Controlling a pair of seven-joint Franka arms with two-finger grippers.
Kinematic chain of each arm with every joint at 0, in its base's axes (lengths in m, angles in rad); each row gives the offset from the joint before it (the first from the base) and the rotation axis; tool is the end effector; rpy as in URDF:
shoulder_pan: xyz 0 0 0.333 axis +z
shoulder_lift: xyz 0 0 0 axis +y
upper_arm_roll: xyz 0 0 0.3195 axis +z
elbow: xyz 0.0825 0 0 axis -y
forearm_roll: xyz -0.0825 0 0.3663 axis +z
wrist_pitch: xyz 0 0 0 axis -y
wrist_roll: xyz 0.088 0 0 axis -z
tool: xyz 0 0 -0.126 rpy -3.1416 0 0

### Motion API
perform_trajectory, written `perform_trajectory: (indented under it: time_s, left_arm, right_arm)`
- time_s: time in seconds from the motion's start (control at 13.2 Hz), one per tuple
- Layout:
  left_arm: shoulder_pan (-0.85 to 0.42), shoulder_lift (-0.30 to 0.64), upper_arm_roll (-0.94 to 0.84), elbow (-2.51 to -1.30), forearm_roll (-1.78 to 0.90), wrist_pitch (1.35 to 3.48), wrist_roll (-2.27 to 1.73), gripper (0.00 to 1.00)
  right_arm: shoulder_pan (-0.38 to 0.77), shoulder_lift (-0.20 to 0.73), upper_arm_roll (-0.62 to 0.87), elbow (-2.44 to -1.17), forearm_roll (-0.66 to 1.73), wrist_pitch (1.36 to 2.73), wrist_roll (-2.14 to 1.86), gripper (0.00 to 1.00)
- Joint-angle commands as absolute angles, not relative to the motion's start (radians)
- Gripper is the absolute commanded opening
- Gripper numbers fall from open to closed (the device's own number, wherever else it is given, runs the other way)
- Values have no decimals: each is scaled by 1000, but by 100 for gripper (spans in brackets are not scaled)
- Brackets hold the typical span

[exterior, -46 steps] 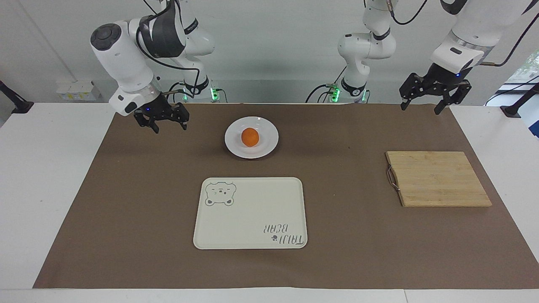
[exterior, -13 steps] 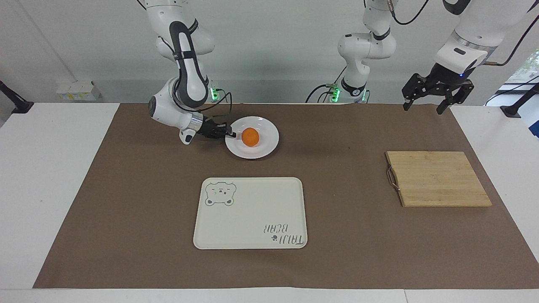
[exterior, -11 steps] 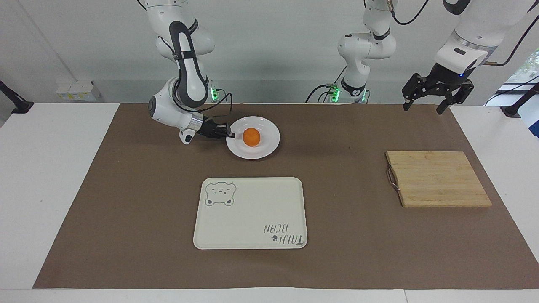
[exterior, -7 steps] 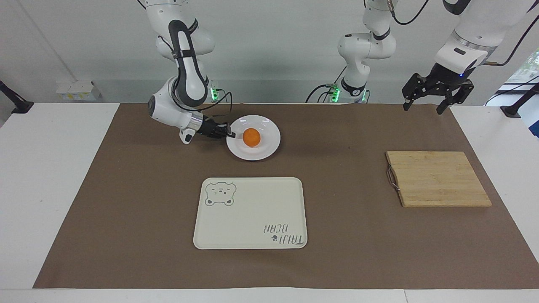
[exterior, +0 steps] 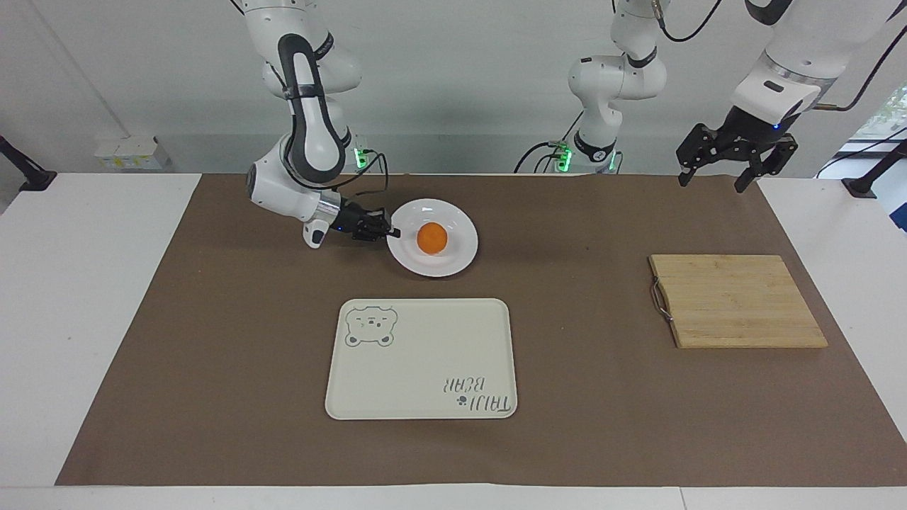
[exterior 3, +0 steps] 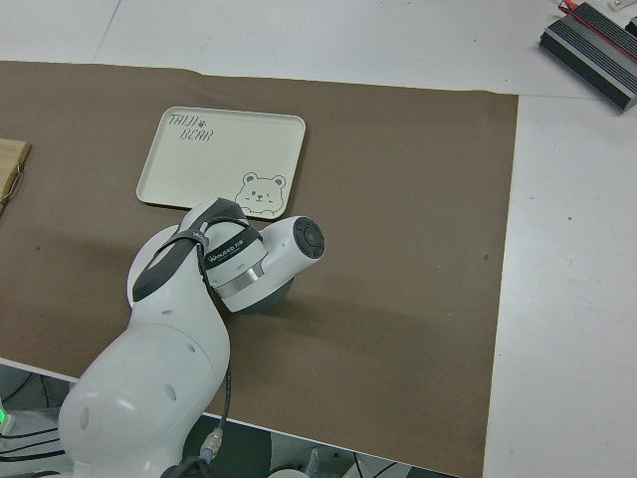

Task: Place orange and plate with both arms
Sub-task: 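Slide the plate with the right gripper onto the bear tray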

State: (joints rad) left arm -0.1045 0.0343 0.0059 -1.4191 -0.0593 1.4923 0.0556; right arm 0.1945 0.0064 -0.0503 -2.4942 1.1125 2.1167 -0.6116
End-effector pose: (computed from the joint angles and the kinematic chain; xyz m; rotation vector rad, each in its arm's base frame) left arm 0.5369 -0.0611 0.6521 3.0715 -0.2463 0.0580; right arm 0.4194 0.1171 0.2786 -2.2734 0.0566 0.1684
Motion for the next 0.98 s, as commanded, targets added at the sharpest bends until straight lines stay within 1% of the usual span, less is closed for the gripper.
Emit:
perform_trajectory:
  time_s: [0.0, 0.3, 0.6, 0.91]
  left_arm:
    - [-91, 29, -5, -1408, -51, 1471, 48, 100]
    - [-91, 29, -5, -1408, -51, 1471, 48, 100]
    - [-91, 29, -5, -1408, -51, 1471, 48, 100]
    - [-91, 31, -5, -1408, -51, 1471, 48, 100]
  right_arm:
    - [183, 32, -52, -2454, 1199, 2088, -698, 0]
    - [146, 87, -52, -2361, 1220, 2088, -733, 0]
    - [114, 176, -54, -2203, 1221, 2094, -655, 0]
    - [98, 273, -58, -2012, 1201, 2106, -528, 0]
